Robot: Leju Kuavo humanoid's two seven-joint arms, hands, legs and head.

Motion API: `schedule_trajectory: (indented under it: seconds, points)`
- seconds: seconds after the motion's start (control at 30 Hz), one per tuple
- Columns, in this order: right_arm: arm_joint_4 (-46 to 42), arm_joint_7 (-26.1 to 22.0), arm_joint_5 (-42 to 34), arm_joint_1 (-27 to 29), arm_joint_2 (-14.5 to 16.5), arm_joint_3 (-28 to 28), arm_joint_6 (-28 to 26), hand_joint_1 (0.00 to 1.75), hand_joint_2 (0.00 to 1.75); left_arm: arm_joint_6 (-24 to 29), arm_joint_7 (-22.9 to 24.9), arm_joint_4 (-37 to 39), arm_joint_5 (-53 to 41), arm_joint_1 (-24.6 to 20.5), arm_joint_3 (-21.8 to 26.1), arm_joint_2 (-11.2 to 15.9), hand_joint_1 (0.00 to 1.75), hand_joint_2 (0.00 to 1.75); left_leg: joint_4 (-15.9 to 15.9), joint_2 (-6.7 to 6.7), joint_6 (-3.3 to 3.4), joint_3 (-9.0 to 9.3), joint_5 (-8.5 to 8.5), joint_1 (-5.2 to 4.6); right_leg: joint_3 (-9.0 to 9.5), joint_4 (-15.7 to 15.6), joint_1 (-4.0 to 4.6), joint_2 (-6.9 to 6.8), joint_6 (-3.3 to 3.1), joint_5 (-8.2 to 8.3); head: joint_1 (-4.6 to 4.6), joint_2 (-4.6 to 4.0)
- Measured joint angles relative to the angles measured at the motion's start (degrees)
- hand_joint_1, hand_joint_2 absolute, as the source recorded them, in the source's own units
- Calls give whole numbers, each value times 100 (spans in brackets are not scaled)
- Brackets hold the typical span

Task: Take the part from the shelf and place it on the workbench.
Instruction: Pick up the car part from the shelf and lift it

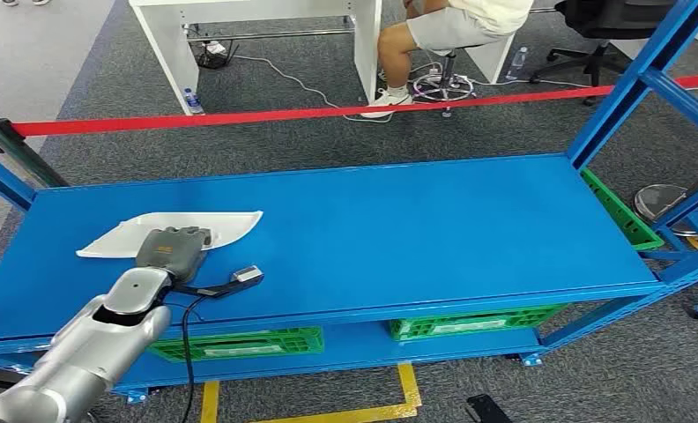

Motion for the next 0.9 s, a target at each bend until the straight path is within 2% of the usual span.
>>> schedule_trajectory:
  seconds: [0.13, 0.27, 0.5, 0.7, 0.9]
  points:
    - [1, -5, 0, 8, 0, -6, 11, 0, 175, 304, -135, -192, 82, 142, -3, 25, 175, 175, 0, 0, 0, -2, 0, 0, -1, 0, 0, 1, 0, 0, 1, 0]
    - [2, -32, 0, 26, 0, -17, 13, 0, 175, 621, -470, -564, 456, 397, -3, 56, 175, 175, 0, 0, 1, -7, -1, 0, -7, -1, 0, 2, 1, -1, 2, 0]
    - [3, -101, 0, 57, 0, -47, 19, 0, 175, 368, -1158, -1576, 1614, 952, 4, 88, 175, 175, 1, 0, 4, -10, -7, -4, -10, -3, -4, 3, 5, -4, 1, 0]
    - [4, -104, 0, 81, 0, -54, 22, 0, 175, 301, -1286, -2203, 1856, 1337, 3, 111, 175, 175, 4, 1, 17, -11, -15, -21, -12, -6, -17, 2, 11, -6, 0, 0]
    - [4, -165, 0, 95, 0, -69, 38, 0, 175, 314, -1453, -2583, 2188, 1592, 34, 160, 175, 175, 22, 1, 73, -12, -41, -63, -4, -14, -58, 6, 69, -9, -1, 0]
